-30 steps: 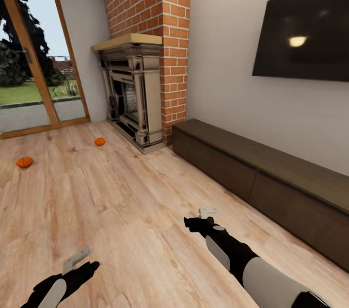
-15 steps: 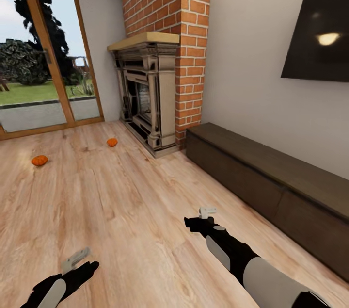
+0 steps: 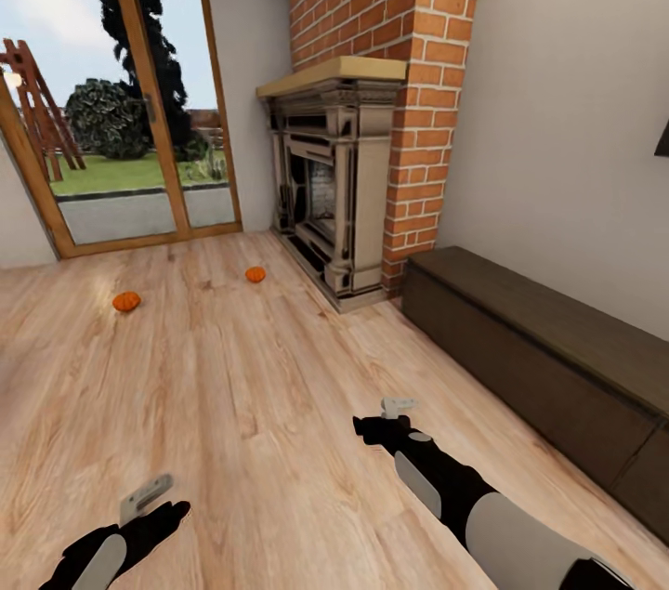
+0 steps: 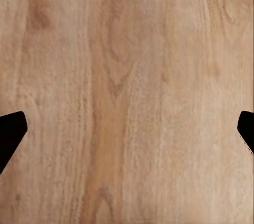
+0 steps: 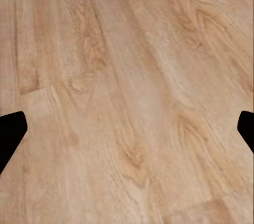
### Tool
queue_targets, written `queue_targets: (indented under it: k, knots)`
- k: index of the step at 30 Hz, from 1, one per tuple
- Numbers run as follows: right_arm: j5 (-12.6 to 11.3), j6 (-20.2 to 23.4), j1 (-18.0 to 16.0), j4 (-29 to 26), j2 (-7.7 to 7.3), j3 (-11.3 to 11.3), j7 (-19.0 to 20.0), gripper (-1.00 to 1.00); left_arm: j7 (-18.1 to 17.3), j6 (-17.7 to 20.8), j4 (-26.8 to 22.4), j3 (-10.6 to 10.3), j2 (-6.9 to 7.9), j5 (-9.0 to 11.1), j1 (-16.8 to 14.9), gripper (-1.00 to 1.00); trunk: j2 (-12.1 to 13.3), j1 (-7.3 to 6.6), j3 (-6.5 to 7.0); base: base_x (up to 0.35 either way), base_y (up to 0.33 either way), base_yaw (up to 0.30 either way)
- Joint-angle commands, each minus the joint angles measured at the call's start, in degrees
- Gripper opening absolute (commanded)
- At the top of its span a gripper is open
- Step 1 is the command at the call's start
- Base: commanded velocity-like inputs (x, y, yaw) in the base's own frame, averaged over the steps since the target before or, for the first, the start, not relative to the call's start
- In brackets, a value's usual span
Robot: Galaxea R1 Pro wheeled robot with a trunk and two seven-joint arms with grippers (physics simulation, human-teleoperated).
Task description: Place each of the two pumpkins and all three candles from the living room inside a cabinet in the living room (use any cabinet), then make sure every cabinet is closed, and position the cauldron so it is next to a table in the living room.
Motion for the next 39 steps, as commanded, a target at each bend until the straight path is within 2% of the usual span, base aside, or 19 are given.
queue_targets:
  k: [1,32,39]
  knots:
    - [-0.44,0.15,-0.04,-0.12,-0.06,0.43,-0.53,1.0,0.56,0.02,-0.07,-0.19,0.06,0.6,-0.03,1.0,-0.03,0.02,-0.06,0.325,0.16,0.154]
    - [-0.37,0.03,-0.09,-0.11,-0.23,0.43,-0.5,1.0,0.56,0.06,0.45,-0.02,0.2,0.71,-0.03,1.0,-0.03,0.02,-0.06,0.297,0.193,-0.022]
    - [-0.36,0.03,-0.09,-0.12,-0.23,0.43,-0.45,1.0,0.56,0.01,1.3,0.01,0.15,0.63,-0.03,1.0,-0.03,0.02,-0.06,0.323,0.059,0.0]
